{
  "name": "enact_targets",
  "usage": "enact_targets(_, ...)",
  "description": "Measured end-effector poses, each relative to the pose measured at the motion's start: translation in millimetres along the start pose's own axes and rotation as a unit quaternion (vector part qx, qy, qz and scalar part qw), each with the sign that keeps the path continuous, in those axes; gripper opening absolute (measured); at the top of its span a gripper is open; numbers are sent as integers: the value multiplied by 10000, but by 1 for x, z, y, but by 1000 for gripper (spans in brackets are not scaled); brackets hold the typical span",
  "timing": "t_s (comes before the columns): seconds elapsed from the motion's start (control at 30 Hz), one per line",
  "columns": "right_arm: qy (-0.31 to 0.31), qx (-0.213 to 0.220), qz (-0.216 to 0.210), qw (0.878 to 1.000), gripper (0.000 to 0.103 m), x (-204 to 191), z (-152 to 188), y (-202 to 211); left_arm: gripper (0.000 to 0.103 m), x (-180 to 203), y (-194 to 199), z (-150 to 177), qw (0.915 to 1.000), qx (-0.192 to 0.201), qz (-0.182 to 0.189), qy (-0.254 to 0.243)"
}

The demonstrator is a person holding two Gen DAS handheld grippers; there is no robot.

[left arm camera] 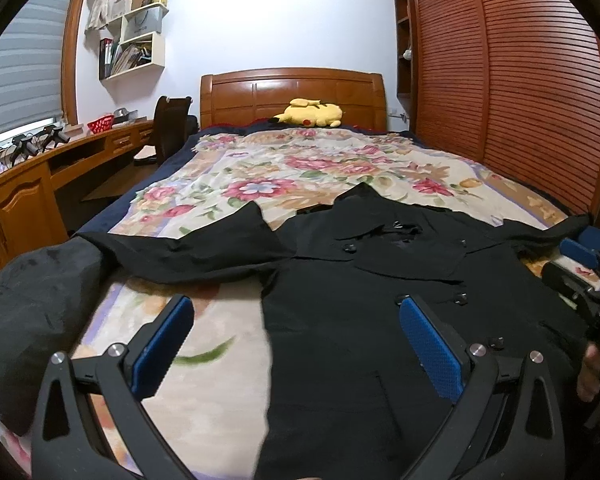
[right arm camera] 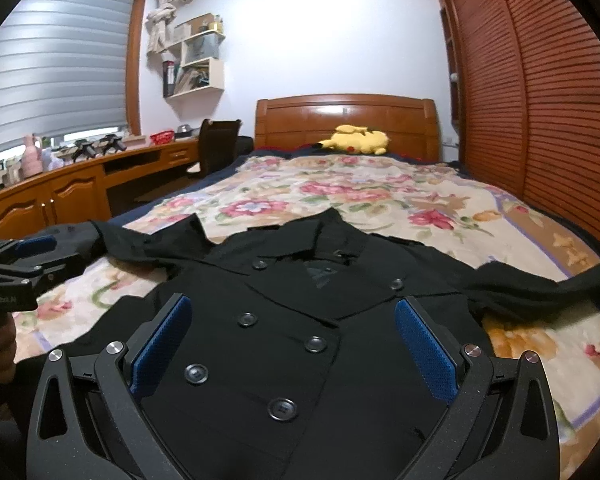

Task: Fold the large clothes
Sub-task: 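Grasp the coat sleeve nearest the left tool with the left tool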

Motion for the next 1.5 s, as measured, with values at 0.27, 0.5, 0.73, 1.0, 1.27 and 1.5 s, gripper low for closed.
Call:
enact_targets(0.27,151,36,-143,9998,103,-15,-21,-6,103,-40,-6,1,9996,-234,-123,135)
enact_targets(0.5,586,48,-254,9979,103,-38,-38,-26,103,-77,-21,-1,9982,-468,-286,259)
enact_targets(0.73,691,-275,-447,9962,103,-51,-23,-58,103,-119,-49,1,9949,-740,-183,656)
enact_targets(1.0,782,-536,-595,9937,103,-60,-9,-75,101,-162,-80,-4,9903,-929,-220,1005)
enact_targets(1.27,809,-735,-595,9922,103,-60,1,-86,95,-208,-113,-5,9779,-1121,-230,1748)
enact_targets(1.5,827,-861,-655,9907,103,-61,8,-94,94,-238,-136,-7,9722,-1210,-546,1931)
Point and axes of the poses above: each gripper's, at about its wrist camera, not at the fingertips, and y roughly against the way its jaws point, x to its right, z to its underside, the point moved 3 cm from there along -y, roughly the way its jaws point, and after that the axes turned 14 degrees about z, right-handed, at the moved point
